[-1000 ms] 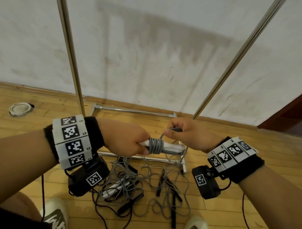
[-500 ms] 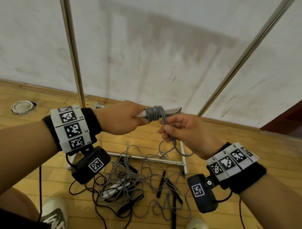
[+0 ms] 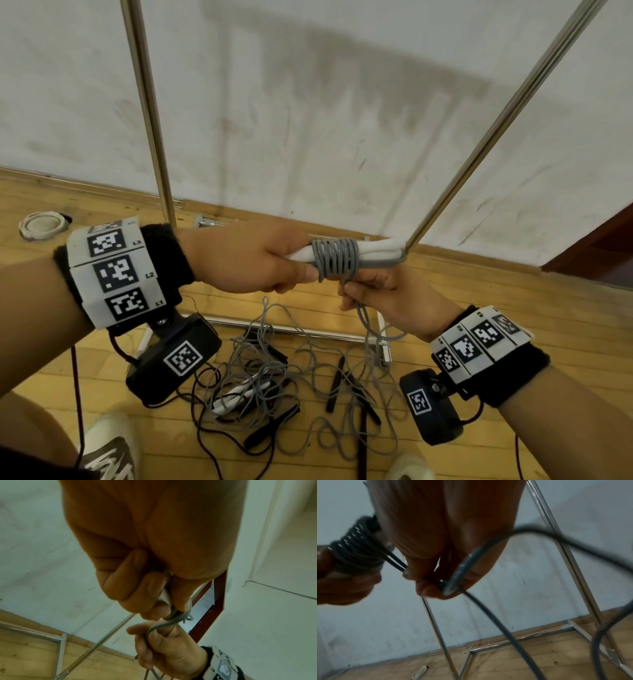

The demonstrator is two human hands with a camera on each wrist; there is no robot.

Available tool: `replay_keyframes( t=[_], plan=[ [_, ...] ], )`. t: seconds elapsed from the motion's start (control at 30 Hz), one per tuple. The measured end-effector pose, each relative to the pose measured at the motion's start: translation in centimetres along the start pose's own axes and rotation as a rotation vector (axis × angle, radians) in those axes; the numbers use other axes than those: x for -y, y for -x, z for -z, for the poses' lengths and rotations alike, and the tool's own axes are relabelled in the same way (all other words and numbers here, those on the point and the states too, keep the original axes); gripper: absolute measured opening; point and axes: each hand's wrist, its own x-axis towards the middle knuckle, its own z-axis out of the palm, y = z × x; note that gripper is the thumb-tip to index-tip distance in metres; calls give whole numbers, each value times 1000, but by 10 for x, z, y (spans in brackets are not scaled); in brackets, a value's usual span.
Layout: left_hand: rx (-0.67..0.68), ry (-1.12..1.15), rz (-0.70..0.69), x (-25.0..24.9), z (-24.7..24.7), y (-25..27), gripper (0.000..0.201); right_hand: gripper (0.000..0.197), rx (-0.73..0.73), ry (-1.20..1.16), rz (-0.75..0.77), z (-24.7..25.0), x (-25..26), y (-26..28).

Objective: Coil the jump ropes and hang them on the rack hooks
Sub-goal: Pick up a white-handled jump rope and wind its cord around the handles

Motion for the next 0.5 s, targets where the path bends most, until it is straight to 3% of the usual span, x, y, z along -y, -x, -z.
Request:
replay_keyframes(
  t=[0.07, 0.17, 0.23, 0.27, 0.33, 0.43, 0.5],
  plan=[
    [44, -26, 23, -2, 0, 1, 31, 18, -2, 26, -24, -1, -1, 1],
    [133, 5, 1, -2, -1, 3, 19, 14, 77, -71, -6, 0, -4, 6],
    [165, -32, 6, -3, -2, 4, 21, 28, 61, -173, -111, 7, -9, 7],
    [170, -74, 15, -3, -4, 4, 25, 23, -7, -56, -147, 8, -9, 6],
    [201, -130, 30, -1, -7, 3, 25, 7, -5, 218, -73, 14, -10, 4],
    [263, -227, 62, 2, -13, -1, 22, 40, 62, 345, -51, 19, -6, -4],
    [283, -325, 99, 4, -18, -5, 21, 45, 48, 310, -80, 22, -6, -8]
  ],
)
